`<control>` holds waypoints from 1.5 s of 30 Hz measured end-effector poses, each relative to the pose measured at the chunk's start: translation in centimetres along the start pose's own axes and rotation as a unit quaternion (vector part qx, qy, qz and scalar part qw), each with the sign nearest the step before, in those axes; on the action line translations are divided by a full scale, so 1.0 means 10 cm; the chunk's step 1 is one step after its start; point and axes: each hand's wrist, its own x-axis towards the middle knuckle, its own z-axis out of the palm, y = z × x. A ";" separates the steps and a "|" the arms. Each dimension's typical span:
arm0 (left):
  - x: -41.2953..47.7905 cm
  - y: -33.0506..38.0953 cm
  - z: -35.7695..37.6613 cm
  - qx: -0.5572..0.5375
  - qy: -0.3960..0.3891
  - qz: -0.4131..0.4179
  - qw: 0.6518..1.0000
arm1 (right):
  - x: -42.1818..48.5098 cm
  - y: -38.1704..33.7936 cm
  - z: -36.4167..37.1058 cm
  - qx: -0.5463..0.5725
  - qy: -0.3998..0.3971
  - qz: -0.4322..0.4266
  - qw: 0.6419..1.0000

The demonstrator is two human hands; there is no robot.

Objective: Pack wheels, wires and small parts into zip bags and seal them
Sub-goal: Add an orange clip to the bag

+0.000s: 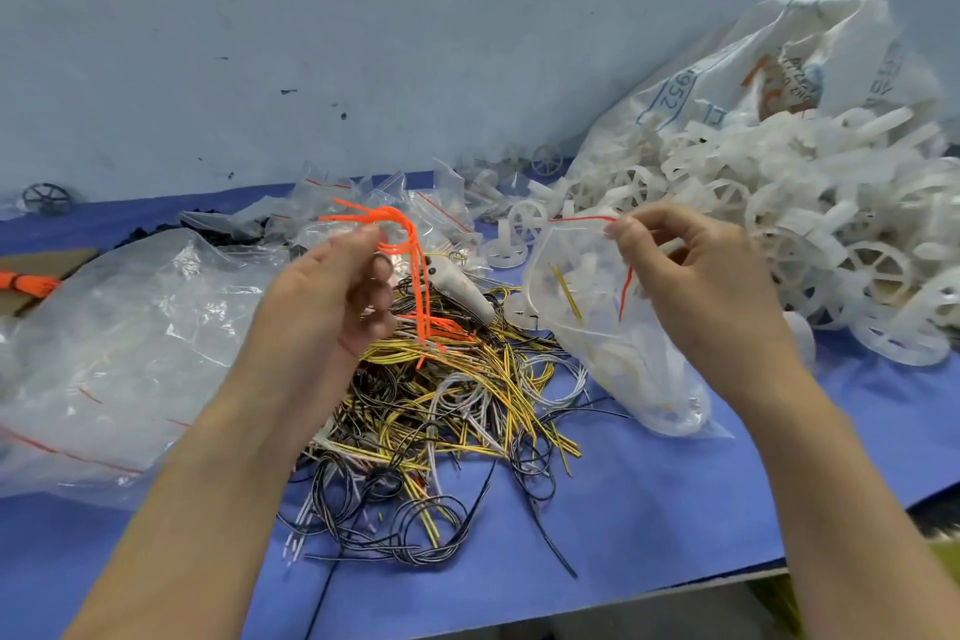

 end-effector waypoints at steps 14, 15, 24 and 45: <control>0.14 -0.31 1.00 -0.077 -0.098 -0.304 0.944 | -0.17 -0.14 0.14 -0.085 -0.052 -0.079 0.992; 0.15 -0.34 1.05 -0.077 -0.101 -0.305 0.944 | -0.18 -0.14 0.13 -0.089 -0.056 -0.079 0.991; 0.17 -0.48 1.23 -0.115 -0.123 -0.266 0.949 | -0.23 -0.18 0.05 -0.074 -0.069 -0.094 0.990; 0.26 -0.73 0.99 0.716 -0.212 0.009 0.666 | -0.30 -0.24 0.13 -0.023 -0.060 -0.073 0.995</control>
